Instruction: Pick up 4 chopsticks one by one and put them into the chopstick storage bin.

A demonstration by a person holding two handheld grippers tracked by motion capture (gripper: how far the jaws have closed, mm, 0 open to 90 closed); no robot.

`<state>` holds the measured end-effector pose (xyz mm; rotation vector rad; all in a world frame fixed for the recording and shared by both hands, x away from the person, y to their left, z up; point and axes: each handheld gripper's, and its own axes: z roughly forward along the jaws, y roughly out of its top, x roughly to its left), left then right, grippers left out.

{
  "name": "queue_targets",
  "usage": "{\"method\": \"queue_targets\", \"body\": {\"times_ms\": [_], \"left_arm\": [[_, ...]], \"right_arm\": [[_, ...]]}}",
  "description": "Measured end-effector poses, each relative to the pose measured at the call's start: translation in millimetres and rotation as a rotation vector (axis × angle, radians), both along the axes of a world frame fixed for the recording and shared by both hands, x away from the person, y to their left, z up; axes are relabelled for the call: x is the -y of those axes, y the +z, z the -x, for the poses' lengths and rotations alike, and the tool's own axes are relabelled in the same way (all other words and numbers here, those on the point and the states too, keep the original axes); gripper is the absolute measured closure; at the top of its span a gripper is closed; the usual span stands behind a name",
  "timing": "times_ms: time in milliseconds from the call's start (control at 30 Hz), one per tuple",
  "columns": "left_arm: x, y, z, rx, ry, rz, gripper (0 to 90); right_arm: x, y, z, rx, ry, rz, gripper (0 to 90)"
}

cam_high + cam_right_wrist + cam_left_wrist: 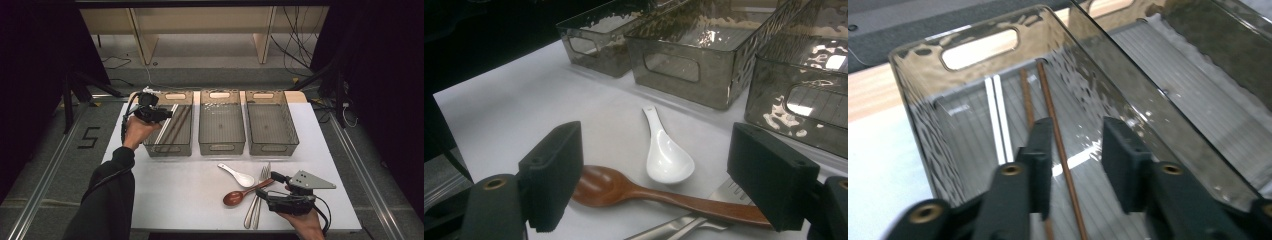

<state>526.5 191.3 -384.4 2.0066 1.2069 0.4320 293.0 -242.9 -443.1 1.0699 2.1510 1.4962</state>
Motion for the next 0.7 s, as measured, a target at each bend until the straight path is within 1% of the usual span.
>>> {"method": "queue_targets", "body": {"times_ms": [100, 267, 400, 433, 567, 700], "left_arm": [[0.1, 0.8, 7.0, -0.016, -0.012, 0.007, 54.6], [-1.2, 3.8, 21.3, -0.029, -0.022, 0.036, 43.2], [-2.4, 7.5, 38.1, -0.016, -0.047, 0.042, 36.4], [-3.5, 8.2, 43.3, -0.007, -0.050, 0.052, 35.3], [-7.0, 9.9, 58.9, 0.007, -0.056, 0.068, 32.0], [-8.1, 7.6, 75.6, 0.026, -0.060, 0.096, 29.0]], "right_arm": [[0.0, -0.1, 0.0, 0.000, 0.000, 0.001, 23.1], [-0.2, 0.0, 0.0, -0.001, -0.001, 0.001, 23.1], [-0.5, -0.1, 0.0, -0.003, 0.002, 0.003, 23.1], [-0.4, -0.1, 0.0, -0.002, 0.002, 0.003, 23.1], [-0.6, -0.3, 0.0, 0.000, 0.003, 0.005, 23.1], [-1.1, -0.2, 0.1, -0.004, 0.004, 0.005, 23.1]]}}
